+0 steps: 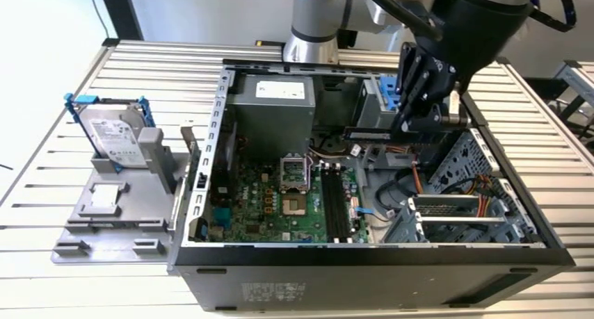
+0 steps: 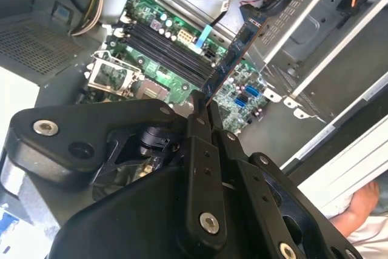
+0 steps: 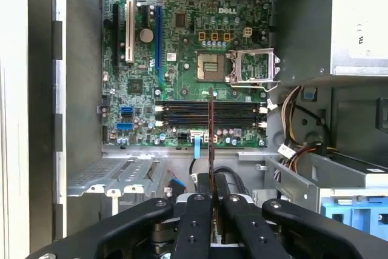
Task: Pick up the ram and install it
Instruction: 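Pick up the ram and move it above insertion slot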
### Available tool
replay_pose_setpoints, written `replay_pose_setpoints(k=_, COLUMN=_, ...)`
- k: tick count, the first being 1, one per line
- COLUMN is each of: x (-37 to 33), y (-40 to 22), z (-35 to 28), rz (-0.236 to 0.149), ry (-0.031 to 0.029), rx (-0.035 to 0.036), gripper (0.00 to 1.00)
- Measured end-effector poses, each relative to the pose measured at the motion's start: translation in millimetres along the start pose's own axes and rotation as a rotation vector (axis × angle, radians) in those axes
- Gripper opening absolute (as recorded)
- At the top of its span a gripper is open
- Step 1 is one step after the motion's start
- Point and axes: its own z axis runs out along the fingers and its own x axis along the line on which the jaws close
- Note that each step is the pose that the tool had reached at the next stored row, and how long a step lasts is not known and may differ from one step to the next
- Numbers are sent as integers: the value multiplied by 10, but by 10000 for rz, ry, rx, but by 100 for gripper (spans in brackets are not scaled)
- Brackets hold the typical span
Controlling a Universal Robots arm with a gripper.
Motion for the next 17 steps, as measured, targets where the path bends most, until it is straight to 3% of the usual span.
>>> replay_pose_setpoints(k=6, x=-93, y=1, z=4, rz=-88, ry=6, rx=77, gripper=0)
replay_pose_setpoints(k=17, x=-154, y=17, z=7, rz=-80, ry=-2, rx=80, gripper=0)
